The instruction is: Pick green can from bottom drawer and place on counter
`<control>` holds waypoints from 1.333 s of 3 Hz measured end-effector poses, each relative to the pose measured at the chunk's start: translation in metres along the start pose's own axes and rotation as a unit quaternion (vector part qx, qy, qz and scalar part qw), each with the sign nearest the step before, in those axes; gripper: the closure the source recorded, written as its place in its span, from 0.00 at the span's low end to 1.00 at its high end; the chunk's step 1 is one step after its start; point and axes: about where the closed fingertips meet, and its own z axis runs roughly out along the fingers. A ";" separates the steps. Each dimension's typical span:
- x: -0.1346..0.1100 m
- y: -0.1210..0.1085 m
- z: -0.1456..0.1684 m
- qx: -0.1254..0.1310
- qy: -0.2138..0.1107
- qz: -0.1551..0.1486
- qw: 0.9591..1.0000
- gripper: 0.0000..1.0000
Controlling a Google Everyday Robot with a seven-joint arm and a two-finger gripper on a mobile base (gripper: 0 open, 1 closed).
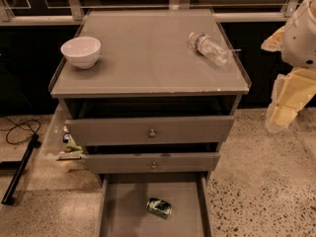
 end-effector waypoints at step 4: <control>0.034 0.049 0.160 -0.059 -0.030 0.033 0.997 0.00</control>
Offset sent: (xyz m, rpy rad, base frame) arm -0.0043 -0.0063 -0.0979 0.0949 0.1134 -0.0582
